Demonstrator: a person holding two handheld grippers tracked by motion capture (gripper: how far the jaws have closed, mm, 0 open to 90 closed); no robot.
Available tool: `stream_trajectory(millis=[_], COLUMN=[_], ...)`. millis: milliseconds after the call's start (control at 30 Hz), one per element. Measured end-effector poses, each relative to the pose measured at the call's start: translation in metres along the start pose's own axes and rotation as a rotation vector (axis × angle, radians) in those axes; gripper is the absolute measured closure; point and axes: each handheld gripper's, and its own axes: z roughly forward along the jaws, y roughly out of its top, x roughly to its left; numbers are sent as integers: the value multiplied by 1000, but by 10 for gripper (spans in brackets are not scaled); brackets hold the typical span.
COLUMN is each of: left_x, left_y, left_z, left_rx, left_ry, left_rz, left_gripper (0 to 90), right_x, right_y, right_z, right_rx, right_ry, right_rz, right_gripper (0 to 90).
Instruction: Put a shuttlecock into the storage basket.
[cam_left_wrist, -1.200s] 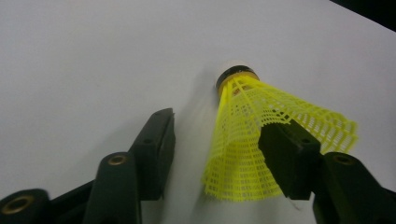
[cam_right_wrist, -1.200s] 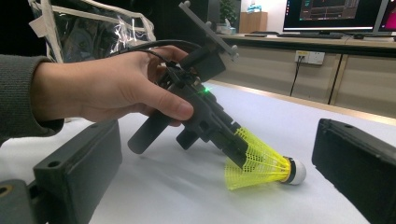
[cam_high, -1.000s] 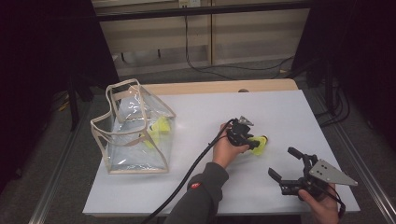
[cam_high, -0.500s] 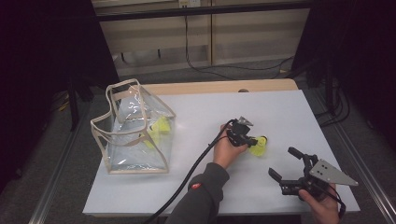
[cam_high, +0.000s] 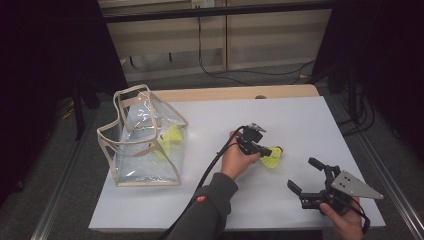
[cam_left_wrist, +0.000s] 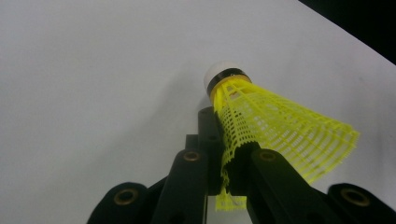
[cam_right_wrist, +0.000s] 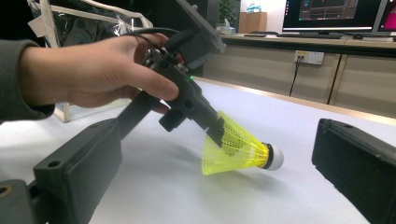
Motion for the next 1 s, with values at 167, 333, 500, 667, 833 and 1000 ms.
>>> stream_trajectory(millis=[167, 333, 500, 667, 833, 1000], left_x=[-2, -3, -3, -6, -7, -9], left_y=[2, 3, 4, 5, 6, 7], left_z=[-10, -17, -25, -31, -40, -50], left_rx=[22, 42, 55, 70, 74, 84], left_ry=[-13, -20, -23, -35, -53, -46], left_rz=[6, -6, -5, -14, -3, -13], left_gripper=[880, 881, 882, 882, 883, 884], right_x=[0, 1, 1, 1, 1, 1], right_y=[0, 0, 0, 0, 0, 0], right_z=[0, 1, 1, 0, 0, 0], right_rx=[-1, 1, 1, 1, 1, 0], right_ry=[0, -1, -1, -2, -2, -2], right_rz=[-1, 0, 1, -1, -1, -1], right_gripper=[13, 12, 12, 12, 12, 12])
